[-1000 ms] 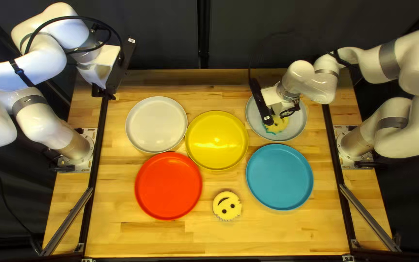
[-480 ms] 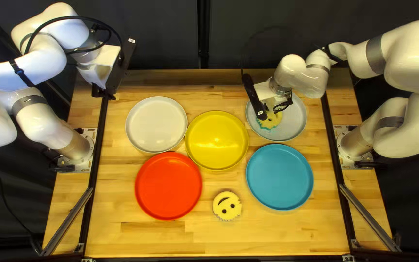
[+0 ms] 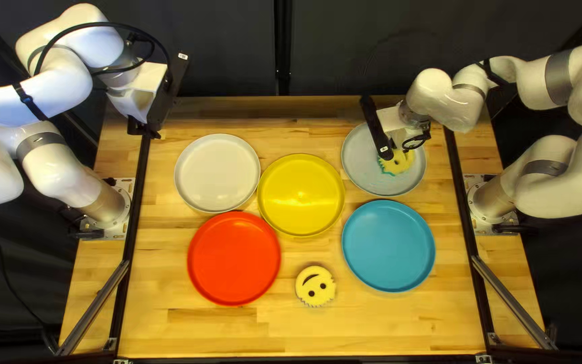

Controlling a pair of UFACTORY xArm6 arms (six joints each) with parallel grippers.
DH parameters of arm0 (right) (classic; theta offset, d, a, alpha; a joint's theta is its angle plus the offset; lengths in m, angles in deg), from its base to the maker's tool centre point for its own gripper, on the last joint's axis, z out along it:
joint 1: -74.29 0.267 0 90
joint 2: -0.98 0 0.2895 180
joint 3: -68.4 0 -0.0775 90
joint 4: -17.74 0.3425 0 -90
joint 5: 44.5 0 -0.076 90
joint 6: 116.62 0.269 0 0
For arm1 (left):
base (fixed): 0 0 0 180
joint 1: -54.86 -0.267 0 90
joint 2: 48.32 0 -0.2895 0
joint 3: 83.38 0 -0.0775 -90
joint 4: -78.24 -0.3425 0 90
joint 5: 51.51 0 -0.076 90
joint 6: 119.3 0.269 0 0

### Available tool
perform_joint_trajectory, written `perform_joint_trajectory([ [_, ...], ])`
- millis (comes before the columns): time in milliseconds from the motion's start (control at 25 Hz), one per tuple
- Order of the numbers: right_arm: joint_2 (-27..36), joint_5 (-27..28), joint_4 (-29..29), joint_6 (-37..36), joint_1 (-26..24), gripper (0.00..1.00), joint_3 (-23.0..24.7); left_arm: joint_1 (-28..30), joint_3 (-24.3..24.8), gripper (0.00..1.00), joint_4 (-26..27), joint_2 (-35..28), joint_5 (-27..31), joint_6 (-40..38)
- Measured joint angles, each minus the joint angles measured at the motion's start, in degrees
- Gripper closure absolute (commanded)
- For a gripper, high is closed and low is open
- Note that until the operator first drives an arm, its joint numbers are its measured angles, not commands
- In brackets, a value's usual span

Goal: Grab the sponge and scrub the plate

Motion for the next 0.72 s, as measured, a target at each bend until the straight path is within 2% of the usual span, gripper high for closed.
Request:
perform_joint_trajectory([
  [160, -1.7, 1.4, 1.5, 1.2, 3.1, 1.0, -3.4, 0.0, 0.0, 0.0, 0.0, 0.0, 0.0, 0.0],
  [480, 1.7, 13.6, 7.3, 0.0, 7.4, 1.0, -9.4, 0.0, 0.0, 0.0, 0.0, 0.0, 0.0, 0.0],
  [720, 6.2, 17.6, 9.8, 2.8, 14.1, 1.0, -9.2, 0.0, 0.0, 0.0, 0.0, 0.0, 0.0, 0.0],
])
